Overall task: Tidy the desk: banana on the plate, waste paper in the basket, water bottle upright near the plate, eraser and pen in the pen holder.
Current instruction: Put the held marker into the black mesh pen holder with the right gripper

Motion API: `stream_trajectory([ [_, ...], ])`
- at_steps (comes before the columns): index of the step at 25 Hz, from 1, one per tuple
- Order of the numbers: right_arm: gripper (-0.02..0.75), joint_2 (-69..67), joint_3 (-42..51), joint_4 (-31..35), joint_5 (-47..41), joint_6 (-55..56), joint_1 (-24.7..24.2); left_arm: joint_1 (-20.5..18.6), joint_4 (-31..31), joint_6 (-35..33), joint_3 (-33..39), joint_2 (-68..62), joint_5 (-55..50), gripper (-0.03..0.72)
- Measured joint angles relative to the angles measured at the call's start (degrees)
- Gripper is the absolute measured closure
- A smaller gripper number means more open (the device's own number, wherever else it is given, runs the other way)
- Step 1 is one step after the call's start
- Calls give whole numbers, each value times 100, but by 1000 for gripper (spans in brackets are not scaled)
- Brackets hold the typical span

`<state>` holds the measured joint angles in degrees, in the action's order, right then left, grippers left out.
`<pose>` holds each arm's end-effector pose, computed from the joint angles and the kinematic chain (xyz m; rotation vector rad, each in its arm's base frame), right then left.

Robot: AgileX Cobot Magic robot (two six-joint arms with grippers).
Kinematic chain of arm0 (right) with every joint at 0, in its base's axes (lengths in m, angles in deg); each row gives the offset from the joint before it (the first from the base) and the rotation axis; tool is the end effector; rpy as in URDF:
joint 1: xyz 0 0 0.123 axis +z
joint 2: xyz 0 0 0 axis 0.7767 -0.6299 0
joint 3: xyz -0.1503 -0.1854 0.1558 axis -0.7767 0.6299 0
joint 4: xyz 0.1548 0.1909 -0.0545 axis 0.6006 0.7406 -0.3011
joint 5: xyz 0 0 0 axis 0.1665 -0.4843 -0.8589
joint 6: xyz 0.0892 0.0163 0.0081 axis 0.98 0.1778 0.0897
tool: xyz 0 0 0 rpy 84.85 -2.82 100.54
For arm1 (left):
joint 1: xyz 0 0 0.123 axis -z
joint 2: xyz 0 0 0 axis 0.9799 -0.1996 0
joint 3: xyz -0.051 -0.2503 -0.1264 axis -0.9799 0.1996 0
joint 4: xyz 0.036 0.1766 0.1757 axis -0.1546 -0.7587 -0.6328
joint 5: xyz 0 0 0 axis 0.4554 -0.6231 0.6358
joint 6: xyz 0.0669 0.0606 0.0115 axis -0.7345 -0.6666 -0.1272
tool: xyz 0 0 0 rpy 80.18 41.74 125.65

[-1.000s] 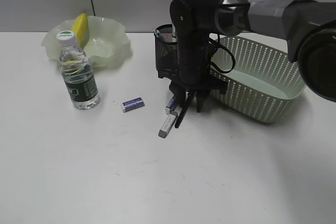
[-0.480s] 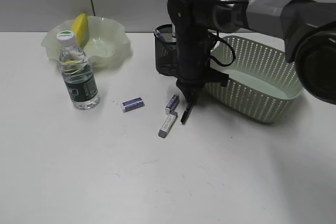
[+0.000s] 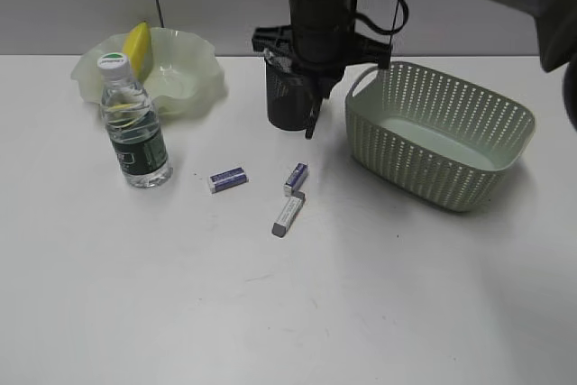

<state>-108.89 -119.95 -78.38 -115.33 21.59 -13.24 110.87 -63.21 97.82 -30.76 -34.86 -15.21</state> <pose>0.4075 0.2888 0.2064 0.3347 2.7761 0.0191 -0.0008 0.0136 0.2888 0.3824 1.9874 -0.3058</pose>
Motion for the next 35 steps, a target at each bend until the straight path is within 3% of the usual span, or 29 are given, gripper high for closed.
stream_trajectory([
  [7, 649, 452, -11, -953, 190, -693, 190, 0, 0, 0, 0, 0, 0, 378],
  [11, 650, 456, -11, -1220, 1050, -786, 236, 0, 0, 0, 0, 0, 0, 378],
  [22, 650, 456, 500, -2989, 3276, -730, 219, 0, 0, 0, 0, 0, 0, 378],
  [29, 650, 456, 1307, -4518, 4234, 963, -20, 0, 0, 0, 0, 0, 0, 378],
  [35, 650, 419, 1494, -4729, 4763, 1302, -230, 0, 0, 0, 0, 0, 0, 379],
])
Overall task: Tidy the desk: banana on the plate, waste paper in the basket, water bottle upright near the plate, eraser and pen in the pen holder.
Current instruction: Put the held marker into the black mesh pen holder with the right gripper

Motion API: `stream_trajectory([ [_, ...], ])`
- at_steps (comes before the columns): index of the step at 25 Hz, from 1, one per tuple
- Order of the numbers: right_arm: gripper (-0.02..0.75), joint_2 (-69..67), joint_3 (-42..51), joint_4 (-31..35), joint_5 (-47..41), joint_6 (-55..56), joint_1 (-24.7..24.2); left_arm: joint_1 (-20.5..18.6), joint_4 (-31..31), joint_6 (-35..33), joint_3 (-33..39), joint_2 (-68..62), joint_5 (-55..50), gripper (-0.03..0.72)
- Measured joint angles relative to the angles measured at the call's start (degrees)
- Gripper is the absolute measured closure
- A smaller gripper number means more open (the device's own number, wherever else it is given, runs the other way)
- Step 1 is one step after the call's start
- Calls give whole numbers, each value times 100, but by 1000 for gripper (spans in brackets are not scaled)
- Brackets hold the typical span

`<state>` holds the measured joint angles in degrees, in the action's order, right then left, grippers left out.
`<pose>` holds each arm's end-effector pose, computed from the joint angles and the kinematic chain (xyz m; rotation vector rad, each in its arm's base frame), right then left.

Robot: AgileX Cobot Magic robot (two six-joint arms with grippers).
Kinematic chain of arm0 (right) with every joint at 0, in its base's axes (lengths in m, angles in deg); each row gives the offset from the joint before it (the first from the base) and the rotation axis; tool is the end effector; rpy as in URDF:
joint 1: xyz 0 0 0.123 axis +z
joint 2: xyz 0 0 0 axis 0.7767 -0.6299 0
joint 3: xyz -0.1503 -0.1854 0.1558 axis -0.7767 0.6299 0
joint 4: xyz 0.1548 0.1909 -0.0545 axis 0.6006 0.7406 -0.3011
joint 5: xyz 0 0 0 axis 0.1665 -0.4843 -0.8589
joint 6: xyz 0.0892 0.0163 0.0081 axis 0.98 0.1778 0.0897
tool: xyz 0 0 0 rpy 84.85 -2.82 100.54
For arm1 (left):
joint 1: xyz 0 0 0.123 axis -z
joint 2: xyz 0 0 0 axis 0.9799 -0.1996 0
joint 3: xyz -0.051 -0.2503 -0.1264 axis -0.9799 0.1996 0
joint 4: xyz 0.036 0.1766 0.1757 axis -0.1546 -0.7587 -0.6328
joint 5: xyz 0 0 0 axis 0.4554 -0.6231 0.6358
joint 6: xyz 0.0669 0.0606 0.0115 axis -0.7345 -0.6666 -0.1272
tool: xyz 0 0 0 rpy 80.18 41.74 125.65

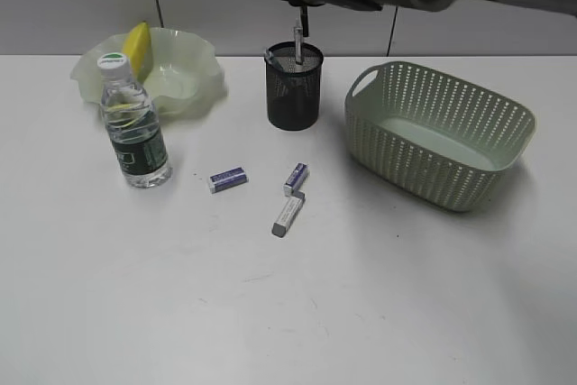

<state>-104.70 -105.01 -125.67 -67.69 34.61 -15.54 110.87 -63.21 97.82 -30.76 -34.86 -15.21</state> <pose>0.4518 0.2850 0.2208 -0.2792 2.0137 0.1408 -0.0008 0.0136 0.2888 0.3824 1.9874 -0.3058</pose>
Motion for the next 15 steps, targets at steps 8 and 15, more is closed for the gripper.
stream_trajectory([
  [8, 650, -462, 30, 2, 151, 19, 0, 0, -5, 0, 0, 0, 0, 379],
  [15, 650, -698, 29, 243, 134, 19, 0, 0, -5, 0, 0, 0, 0, 379],
])
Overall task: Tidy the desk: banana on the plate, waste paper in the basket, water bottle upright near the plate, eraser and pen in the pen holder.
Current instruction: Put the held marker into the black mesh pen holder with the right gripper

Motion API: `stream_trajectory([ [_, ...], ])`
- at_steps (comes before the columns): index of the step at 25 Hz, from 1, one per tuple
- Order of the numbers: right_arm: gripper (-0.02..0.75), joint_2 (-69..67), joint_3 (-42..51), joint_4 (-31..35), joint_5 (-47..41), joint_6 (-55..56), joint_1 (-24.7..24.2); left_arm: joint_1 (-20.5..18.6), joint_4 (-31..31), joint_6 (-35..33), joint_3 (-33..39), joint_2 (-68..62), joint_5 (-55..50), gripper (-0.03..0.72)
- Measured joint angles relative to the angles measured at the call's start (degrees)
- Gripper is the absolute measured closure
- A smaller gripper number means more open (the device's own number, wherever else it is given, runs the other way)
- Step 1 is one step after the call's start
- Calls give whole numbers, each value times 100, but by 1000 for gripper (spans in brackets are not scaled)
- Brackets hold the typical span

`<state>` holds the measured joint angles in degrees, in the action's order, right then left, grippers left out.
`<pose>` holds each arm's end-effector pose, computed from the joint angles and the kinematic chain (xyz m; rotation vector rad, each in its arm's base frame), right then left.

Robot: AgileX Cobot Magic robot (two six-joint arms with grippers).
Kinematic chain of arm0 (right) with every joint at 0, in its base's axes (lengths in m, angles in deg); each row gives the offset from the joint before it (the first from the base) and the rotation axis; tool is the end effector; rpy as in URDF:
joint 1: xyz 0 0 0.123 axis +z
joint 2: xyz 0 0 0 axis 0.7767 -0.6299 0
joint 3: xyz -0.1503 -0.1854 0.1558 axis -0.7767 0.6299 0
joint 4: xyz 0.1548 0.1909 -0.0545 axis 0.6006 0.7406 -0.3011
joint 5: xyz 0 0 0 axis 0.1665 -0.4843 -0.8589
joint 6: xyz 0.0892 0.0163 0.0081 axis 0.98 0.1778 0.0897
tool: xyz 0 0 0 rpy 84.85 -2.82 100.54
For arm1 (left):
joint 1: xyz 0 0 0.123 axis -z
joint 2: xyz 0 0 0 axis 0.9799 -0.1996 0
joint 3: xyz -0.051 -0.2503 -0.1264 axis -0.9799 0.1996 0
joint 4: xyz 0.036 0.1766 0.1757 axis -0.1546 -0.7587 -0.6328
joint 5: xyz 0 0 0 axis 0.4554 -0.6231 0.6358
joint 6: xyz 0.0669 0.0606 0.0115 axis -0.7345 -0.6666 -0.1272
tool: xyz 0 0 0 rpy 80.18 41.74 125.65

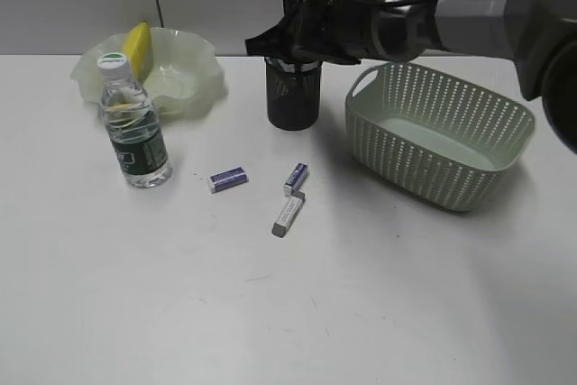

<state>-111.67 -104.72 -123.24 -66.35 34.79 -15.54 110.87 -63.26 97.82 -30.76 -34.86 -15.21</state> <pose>0.4568 0.2916 0.1532 -0.2955 2.1371 0.1361 -0.0008 0.0137 0.2888 0.3823 1.9872 -0.3048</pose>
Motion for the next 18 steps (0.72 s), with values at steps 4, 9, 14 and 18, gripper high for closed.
stream_trajectory([
  [4, 638, -24, 0, 130, -21, -22, 0, 0, 0, 0, 0, 0, 0, 379],
  [9, 407, -24, 0, 323, -56, -300, 49, 0, 0, 0, 0, 0, 0, 379],
  [14, 240, 25, 0, 466, -595, -415, 161, 0, 0, 0, 0, 0, 0, 379],
  [18, 220, 205, 0, 615, -1090, -1010, 321, 0, 0, 0, 0, 0, 0, 379],
])
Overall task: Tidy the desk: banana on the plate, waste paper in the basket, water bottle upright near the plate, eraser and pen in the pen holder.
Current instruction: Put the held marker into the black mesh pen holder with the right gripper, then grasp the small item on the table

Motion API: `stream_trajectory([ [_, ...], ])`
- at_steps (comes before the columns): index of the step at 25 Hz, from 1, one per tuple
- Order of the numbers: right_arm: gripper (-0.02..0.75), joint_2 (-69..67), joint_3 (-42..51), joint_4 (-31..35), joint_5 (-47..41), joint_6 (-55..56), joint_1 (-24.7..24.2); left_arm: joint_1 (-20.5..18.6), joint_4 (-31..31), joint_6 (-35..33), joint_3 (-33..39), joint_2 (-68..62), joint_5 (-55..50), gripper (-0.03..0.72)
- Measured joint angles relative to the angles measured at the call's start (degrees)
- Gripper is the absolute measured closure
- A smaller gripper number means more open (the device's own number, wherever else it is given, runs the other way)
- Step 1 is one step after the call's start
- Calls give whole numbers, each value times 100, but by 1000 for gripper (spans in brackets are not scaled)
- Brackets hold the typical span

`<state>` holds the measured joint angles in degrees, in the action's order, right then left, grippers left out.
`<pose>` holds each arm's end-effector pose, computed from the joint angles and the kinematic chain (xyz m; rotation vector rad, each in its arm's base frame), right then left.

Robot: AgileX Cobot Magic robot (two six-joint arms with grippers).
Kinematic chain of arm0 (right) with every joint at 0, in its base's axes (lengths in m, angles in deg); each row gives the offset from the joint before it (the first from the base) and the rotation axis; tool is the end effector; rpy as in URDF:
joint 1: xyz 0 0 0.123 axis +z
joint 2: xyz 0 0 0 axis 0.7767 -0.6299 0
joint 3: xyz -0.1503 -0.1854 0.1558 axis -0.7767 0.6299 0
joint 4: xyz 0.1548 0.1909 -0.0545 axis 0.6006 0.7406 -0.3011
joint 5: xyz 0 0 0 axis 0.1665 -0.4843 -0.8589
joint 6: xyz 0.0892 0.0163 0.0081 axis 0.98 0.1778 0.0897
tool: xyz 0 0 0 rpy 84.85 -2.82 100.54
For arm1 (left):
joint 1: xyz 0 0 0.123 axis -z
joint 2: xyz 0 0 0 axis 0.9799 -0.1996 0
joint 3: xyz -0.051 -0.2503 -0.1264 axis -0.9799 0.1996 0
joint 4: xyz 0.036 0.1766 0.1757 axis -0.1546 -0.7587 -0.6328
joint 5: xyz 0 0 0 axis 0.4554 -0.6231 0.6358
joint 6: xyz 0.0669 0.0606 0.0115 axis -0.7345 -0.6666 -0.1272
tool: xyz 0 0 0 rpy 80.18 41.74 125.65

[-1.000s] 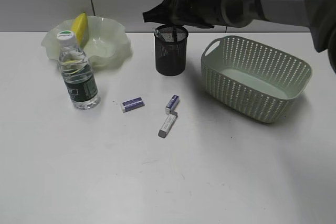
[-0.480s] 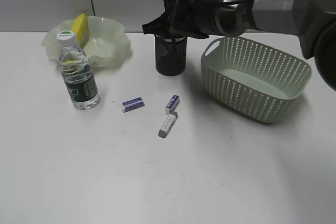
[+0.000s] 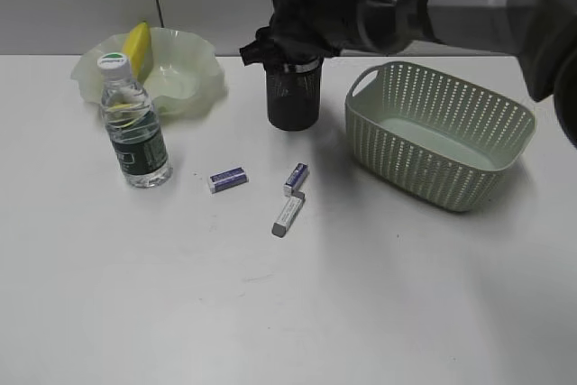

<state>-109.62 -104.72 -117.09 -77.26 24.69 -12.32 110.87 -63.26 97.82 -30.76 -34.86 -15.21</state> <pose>0.4361 0.3004 0.1642 -0.3556 2.2054 -0.0391 -0.0008 0.0137 0.2888 0.3823 1.9872 -0.3048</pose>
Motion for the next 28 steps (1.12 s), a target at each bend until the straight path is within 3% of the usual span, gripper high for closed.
stream_trajectory([
  [5, 218, 443, 0, 127, -172, -575, 212, 0, 0, 0, 0, 0, 0, 379],
  [10, 232, 1067, 0, 356, -1139, -838, 240, 0, 0, 0, 0, 0, 0, 379],
  [19, 440, 2517, 52, 2342, -2353, -3225, 232, 0, 0, 0, 0, 0, 0, 379],
  [24, 575, 3550, 833, 2563, -2734, -3736, 232, 0, 0, 0, 0, 0, 0, 379],
  [28, 604, 4743, 1953, 2697, -2734, -4005, 232, 0, 0, 0, 0, 0, 0, 379],
])
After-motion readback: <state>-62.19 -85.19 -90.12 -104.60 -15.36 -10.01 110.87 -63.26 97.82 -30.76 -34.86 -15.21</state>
